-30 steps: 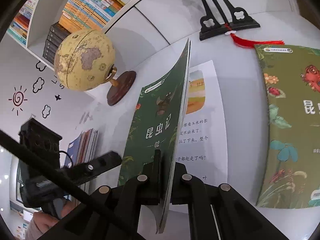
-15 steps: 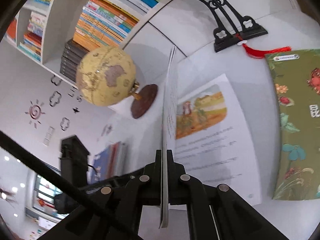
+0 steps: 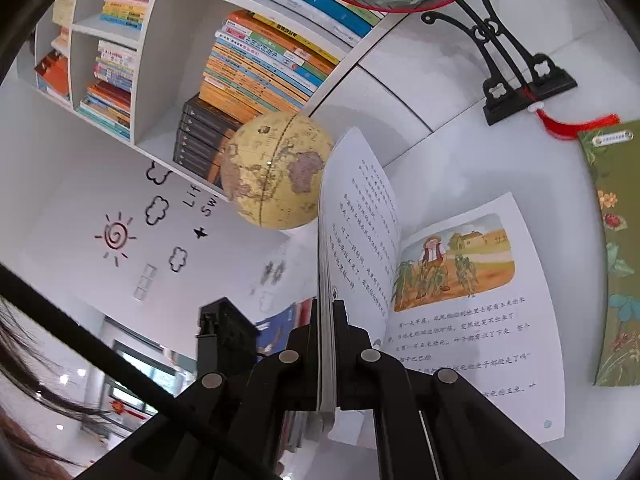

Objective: Organize books

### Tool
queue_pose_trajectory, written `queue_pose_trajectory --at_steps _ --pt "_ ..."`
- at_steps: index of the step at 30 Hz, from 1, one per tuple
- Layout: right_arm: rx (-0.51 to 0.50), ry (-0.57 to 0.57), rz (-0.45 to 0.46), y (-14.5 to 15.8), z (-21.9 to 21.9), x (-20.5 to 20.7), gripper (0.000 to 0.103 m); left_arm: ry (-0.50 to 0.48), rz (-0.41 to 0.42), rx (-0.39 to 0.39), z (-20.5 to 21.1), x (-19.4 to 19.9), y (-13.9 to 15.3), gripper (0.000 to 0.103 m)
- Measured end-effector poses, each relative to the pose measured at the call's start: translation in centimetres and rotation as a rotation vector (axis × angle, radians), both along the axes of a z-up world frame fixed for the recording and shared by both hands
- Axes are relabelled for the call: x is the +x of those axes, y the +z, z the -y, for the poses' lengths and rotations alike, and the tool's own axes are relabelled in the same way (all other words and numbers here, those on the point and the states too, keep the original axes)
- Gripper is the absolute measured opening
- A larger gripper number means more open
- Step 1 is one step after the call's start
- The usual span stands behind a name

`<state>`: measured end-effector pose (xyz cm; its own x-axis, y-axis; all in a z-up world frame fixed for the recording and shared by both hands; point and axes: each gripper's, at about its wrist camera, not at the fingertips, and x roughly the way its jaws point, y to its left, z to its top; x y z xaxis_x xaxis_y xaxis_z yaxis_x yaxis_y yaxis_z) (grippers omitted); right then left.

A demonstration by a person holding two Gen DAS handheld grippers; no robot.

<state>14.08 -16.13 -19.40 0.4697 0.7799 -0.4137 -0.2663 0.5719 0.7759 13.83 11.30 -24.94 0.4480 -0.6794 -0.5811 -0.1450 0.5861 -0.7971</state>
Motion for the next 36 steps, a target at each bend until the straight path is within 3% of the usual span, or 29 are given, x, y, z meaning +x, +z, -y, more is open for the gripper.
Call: queue_pose_trajectory --at_steps 1,3,11,21,27,32,36 --pt "0.006 0.001 -0.002 0.0 0.1 0.0 0.003 -0.001 0.012 -0.051 0.0 0.0 -0.1 0.036" --pt "0.001 0.001 -0.005 -0.2 0.1 -0.1 0.003 0.005 0.021 -0.081 0.3 -0.3 0.1 0.043" --pt "0.014 -0.008 0.021 0.5 0.8 -0.4 0.003 0.069 0.140 -0.081 -1.0 -1.9 2.4 0.042" --pt "0.044 0.006 0.055 2.1 -0.6 -0.9 0.003 0.118 0.215 -0.081 -3.7 -2.4 6.4 0.042" --pt "0.082 0.035 0.084 4.3 -3.3 -1.6 0.003 0.160 0.262 -0.088 -6.8 -4.0 9.5 0.042" --pt "0.101 0.101 0.121 6.9 -7.9 -2.8 0.004 0.219 0.302 -0.043 -11.4 -6.8 12.2 0.042" --pt "0.124 0.156 0.119 7.3 -12.6 -3.8 0.005 0.266 0.288 -0.025 -15.6 -8.8 11.8 0.042"
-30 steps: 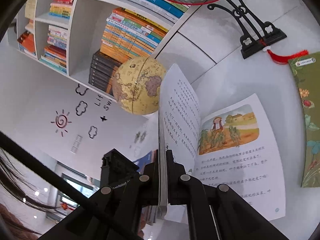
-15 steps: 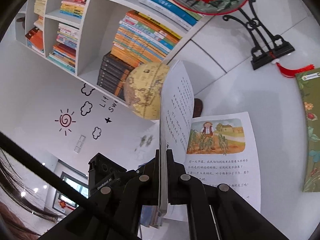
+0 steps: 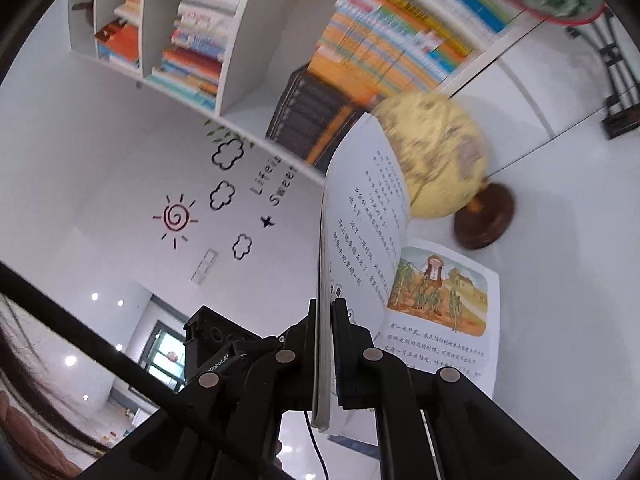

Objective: Organize books

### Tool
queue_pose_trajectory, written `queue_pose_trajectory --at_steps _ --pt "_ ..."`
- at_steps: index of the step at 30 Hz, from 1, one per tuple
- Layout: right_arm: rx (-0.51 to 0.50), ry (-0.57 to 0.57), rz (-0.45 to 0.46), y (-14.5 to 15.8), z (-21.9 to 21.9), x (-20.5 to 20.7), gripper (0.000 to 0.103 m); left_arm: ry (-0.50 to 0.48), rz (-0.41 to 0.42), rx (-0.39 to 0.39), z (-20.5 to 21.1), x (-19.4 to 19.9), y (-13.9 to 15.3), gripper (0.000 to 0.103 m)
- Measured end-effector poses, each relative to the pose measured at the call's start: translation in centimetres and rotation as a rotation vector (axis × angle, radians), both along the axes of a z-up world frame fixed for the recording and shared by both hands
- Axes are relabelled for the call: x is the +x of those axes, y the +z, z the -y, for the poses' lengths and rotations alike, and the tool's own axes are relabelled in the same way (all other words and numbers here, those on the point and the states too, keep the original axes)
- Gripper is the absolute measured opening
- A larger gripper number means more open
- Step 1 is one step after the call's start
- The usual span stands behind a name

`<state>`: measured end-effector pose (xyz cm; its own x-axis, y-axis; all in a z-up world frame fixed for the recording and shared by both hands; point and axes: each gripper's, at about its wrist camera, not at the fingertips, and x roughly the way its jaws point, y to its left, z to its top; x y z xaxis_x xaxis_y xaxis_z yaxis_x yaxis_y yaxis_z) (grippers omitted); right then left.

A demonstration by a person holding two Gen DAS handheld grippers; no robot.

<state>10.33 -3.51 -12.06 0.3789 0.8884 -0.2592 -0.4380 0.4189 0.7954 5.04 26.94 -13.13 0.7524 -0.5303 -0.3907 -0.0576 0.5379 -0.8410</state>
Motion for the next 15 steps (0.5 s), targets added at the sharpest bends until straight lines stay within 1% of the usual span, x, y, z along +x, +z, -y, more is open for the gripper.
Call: queue_pose_trajectory --at_steps 4,6,8,11,15 --pt "0.016 0.039 -0.034 -1.5 -3.9 -1.1 0.005 0.045 -0.019 0.014 -3.3 -1.9 -1.1 0.042" --pt "0.005 0.050 -0.046 -2.3 -5.7 -1.6 0.005 0.062 -0.048 0.019 -4.7 -2.4 -2.2 0.042" --pt "-0.020 0.057 -0.055 -3.2 -7.5 -2.1 0.005 0.068 -0.070 0.021 -5.9 -2.5 -3.2 0.042" --pt "-0.070 0.061 -0.084 -5.3 -9.7 -2.8 0.005 0.083 -0.107 0.018 -7.4 -2.8 -5.0 0.042" --pt "-0.122 0.049 -0.147 -8.2 -10.9 -3.1 0.005 0.104 -0.128 -0.002 -9.0 -3.4 -6.9 0.042"
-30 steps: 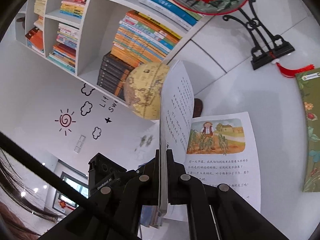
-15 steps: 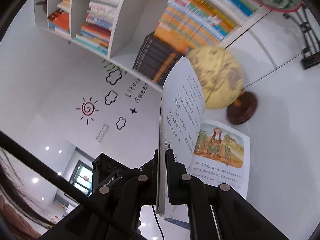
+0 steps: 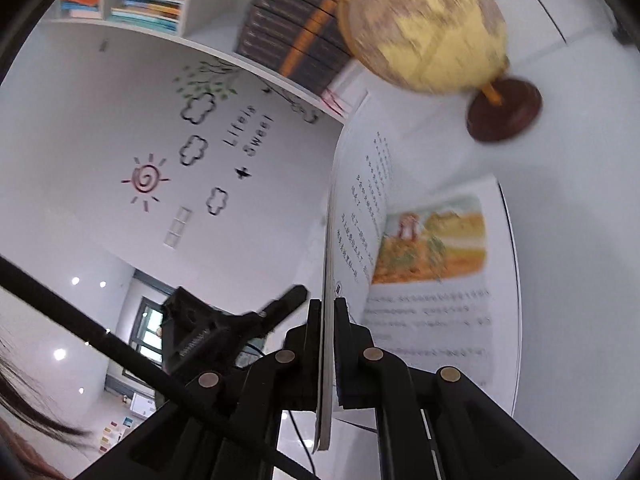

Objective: Organize books

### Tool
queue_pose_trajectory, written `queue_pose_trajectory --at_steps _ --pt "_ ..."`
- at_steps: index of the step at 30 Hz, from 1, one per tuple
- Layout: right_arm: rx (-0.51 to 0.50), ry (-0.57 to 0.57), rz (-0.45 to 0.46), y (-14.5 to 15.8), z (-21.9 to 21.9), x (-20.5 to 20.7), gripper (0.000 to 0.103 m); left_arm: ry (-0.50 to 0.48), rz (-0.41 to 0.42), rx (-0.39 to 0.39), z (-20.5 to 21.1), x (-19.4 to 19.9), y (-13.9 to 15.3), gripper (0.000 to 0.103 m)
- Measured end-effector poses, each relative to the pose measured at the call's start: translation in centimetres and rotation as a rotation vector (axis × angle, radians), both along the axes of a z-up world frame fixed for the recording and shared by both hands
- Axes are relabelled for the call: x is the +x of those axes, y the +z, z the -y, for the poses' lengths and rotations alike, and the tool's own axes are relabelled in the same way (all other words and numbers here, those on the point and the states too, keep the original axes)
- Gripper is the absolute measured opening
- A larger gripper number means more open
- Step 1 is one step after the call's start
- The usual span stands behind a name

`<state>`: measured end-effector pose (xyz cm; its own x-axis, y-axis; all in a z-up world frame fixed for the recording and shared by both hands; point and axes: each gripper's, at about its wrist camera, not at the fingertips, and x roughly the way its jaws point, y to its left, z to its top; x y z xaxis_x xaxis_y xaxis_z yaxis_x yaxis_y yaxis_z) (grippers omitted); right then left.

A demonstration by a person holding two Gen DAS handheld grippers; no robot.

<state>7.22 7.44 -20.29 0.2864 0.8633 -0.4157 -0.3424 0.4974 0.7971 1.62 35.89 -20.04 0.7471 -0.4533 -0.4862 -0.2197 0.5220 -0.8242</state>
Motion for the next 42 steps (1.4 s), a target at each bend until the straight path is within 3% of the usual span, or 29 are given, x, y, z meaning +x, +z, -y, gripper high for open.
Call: queue_pose_trajectory --at_steps 13,20,21,23,26,29,34,39,42 --pt "-0.116 -0.021 -0.129 -4.5 -0.5 0.9 0.005 0.009 -0.041 -0.009 -1.2 -0.1 -2.1 0.042" --pt "-0.182 -0.015 -0.179 -5.3 -0.8 1.2 0.012 0.028 -0.092 0.052 -0.8 -0.4 -2.2 0.043" --pt "-0.204 -0.007 -0.188 -5.4 -1.0 1.2 0.014 0.033 -0.097 0.058 -0.8 -0.5 -2.2 0.044" --pt "-0.228 0.016 -0.211 -5.4 -1.3 1.4 0.039 0.062 -0.127 0.099 -1.0 -0.7 -2.0 0.045" --pt "-0.186 0.020 -0.245 -4.6 -1.3 1.3 0.070 0.094 -0.147 0.151 -1.1 -1.0 -1.4 0.045" --pt "-0.245 0.028 -0.250 -3.7 -0.8 1.1 0.074 0.104 -0.156 0.191 -0.8 -1.0 -0.5 0.045" --pt "-0.273 0.009 -0.264 -3.5 2.8 0.9 0.074 0.091 -0.140 0.260 1.7 -0.1 1.5 0.046" --pt "-0.255 -0.105 -0.225 -3.0 10.3 1.3 0.074 0.026 -0.099 0.281 6.7 2.4 3.0 0.050" --pt "-0.242 -0.218 -0.185 -2.1 15.5 2.0 0.074 -0.043 -0.077 0.273 11.2 4.8 3.1 0.063"
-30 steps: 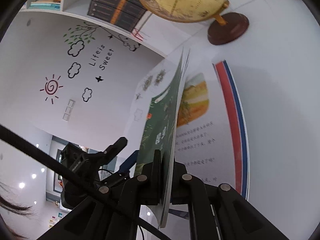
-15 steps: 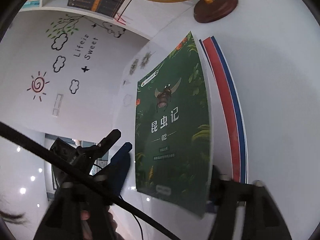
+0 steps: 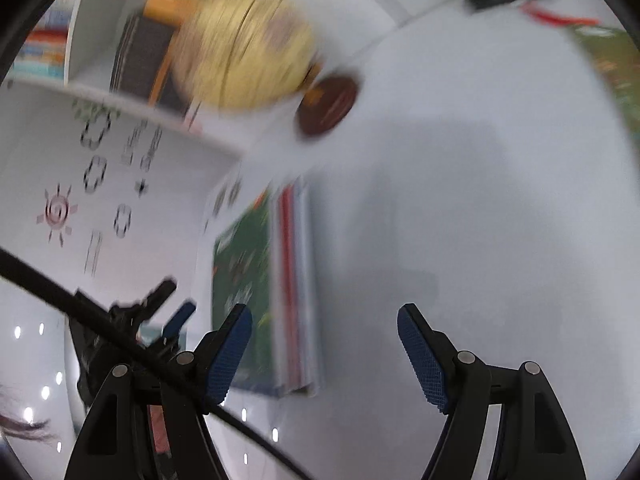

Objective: Organize books

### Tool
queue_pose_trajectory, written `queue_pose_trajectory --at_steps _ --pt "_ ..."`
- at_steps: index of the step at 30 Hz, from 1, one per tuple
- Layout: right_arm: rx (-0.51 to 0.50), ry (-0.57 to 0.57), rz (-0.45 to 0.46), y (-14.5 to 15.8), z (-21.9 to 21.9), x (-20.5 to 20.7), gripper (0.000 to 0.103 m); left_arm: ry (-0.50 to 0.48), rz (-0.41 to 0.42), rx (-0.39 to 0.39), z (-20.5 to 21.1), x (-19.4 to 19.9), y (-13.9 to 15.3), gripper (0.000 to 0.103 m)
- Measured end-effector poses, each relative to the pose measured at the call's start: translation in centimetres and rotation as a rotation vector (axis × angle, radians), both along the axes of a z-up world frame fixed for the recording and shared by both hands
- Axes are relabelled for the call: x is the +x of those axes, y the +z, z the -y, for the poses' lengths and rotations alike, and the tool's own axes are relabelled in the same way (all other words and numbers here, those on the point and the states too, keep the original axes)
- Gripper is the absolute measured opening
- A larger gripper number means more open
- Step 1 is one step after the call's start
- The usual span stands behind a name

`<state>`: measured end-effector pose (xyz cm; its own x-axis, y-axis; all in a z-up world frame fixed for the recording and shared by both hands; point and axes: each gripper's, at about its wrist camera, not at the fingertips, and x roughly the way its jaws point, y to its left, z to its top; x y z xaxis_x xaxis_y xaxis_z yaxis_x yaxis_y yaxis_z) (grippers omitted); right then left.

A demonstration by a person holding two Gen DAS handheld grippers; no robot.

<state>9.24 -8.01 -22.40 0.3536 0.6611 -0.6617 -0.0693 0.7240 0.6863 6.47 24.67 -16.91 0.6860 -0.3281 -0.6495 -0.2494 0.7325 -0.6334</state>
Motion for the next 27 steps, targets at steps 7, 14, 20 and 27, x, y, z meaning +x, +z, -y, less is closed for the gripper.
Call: queue_pose_trajectory --at_steps 7,14,20,27 --pt "-0.119 -0.188 0.087 1.6 11.3 1.1 0.075 -0.194 -0.001 0.002 11.4 5.6 -0.7 0.063" --pt "-0.333 -0.278 0.154 1.6 19.2 2.0 0.075 -0.409 -0.042 0.044 23.3 10.5 -2.9 0.063" --pt "-0.441 -0.310 0.197 -0.1 23.8 2.7 0.075 -0.571 -0.067 0.127 31.4 12.6 -5.0 0.063" --pt "-0.437 -0.377 0.202 -2.1 27.8 3.3 0.075 -0.637 -0.085 0.135 36.0 14.5 -6.9 0.063"
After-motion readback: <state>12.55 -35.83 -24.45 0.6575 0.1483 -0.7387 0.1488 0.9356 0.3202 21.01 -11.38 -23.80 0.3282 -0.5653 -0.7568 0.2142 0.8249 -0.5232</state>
